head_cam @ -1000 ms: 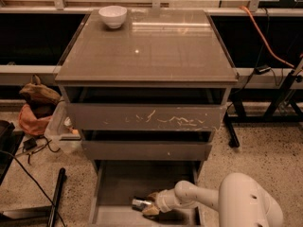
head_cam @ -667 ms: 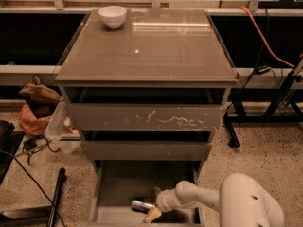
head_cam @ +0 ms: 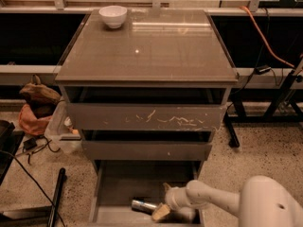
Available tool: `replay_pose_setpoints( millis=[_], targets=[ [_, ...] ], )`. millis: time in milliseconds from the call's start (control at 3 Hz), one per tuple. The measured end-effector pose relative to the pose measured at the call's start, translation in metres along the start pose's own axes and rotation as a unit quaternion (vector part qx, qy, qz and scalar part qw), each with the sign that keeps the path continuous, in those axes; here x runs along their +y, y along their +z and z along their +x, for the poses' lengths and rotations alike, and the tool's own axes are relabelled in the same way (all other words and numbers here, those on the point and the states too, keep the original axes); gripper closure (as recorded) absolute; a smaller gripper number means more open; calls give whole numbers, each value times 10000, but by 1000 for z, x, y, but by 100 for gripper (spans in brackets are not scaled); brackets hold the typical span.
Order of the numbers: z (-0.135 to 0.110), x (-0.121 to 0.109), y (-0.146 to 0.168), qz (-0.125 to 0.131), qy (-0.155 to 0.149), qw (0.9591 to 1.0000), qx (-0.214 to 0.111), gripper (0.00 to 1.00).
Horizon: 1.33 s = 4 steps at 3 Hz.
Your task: Place redbull can into bottom drawer
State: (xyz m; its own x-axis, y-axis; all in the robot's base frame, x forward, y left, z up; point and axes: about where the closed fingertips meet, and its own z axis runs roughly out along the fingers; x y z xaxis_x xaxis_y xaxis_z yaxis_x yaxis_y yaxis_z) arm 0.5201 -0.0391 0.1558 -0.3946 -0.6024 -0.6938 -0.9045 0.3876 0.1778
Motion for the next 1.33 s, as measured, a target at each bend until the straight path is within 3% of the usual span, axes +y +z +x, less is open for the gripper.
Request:
replay_pose_setpoints(
  millis=[333, 667, 1000, 1333],
  targets=[
    [-12, -17, -87, 708, 62, 9975, -52, 0],
    [-26, -20, -168, 1254, 88, 9921, 42, 0],
    [-44, -20, -259, 1787, 212, 9837, -11, 0],
    [-60, -12, -352, 2354, 335, 9712, -163, 0]
  ],
)
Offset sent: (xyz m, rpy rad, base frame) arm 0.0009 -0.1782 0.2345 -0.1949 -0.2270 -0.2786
